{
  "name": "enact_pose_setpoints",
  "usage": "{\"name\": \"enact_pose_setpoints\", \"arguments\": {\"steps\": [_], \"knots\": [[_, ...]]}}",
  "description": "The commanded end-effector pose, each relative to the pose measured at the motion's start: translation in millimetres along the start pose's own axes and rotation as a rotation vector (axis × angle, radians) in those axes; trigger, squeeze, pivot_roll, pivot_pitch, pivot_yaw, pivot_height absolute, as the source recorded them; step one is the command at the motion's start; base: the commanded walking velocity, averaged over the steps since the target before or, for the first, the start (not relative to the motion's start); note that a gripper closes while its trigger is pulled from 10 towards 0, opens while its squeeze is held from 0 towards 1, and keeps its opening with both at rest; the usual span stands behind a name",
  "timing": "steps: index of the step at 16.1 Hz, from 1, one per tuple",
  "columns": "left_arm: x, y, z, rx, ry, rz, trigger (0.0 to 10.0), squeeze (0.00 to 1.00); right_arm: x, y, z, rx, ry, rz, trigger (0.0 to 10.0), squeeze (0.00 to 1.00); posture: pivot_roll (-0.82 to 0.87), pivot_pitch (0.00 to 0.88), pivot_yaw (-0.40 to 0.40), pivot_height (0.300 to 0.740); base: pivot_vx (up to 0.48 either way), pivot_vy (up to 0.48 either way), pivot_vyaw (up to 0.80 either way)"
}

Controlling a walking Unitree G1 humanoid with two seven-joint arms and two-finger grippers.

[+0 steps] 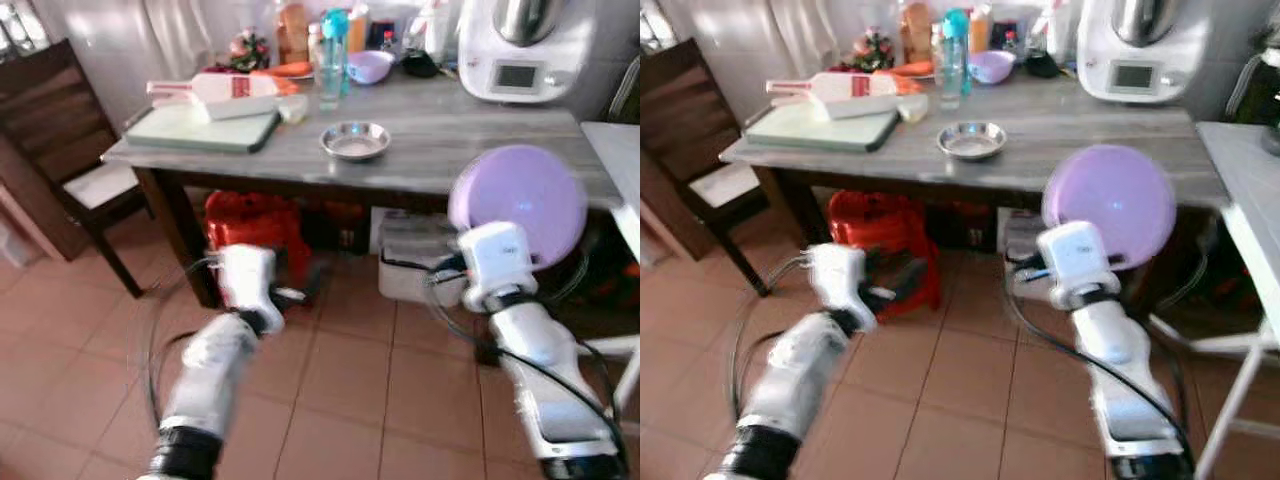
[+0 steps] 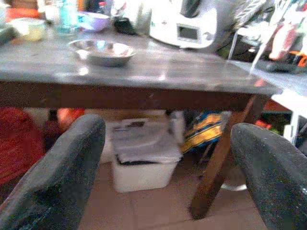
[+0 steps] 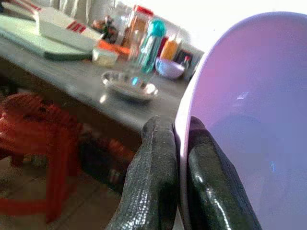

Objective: Setting the table

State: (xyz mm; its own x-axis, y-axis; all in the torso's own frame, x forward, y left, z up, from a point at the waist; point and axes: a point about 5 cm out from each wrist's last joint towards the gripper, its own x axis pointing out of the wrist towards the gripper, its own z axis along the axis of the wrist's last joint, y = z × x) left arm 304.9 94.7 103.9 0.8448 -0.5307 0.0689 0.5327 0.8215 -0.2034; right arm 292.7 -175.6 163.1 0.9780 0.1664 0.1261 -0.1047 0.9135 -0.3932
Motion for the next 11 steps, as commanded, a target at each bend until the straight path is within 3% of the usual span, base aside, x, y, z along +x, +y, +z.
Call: {"name": "enact_pose_setpoints", "arguments": {"steps": [1,4,6,8,11], "knots": [[-4.5,13.2,7,0.026,-0.014,0.038,10.0,0.00,2.9,5.0,9,-0.001,-0.038,0.018,10.0,0.00,-0.03,0.000,0.038,0.740,0.431,0.000,0.00],[-8.3,21.7,12,0.073,-0.035,0.104,10.0,0.00,-1.9,1.0,8,0.012,-0.034,-0.026,10.0,0.00,-0.03,0.000,0.038,0.740,0.406,0.000,0.00],[-21.4,37.8,22,0.112,-0.072,0.190,10.0,0.00,-11.0,-5.5,6,0.050,-0.019,-0.097,10.0,0.00,-0.03,0.000,0.037,0.740,0.375,0.000,0.00],[-29.4,43.9,24,0.140,-0.079,0.236,10.0,0.00,-15.2,-6.3,5,0.066,-0.010,-0.112,10.0,0.00,-0.02,0.000,0.039,0.740,0.369,0.000,0.00],[-40.9,43.2,23,0.149,-0.076,0.258,10.0,0.00,-22.3,-2.8,2,0.074,0.006,-0.127,10.0,0.00,-0.02,0.000,0.041,0.740,0.365,0.000,0.00]]}}
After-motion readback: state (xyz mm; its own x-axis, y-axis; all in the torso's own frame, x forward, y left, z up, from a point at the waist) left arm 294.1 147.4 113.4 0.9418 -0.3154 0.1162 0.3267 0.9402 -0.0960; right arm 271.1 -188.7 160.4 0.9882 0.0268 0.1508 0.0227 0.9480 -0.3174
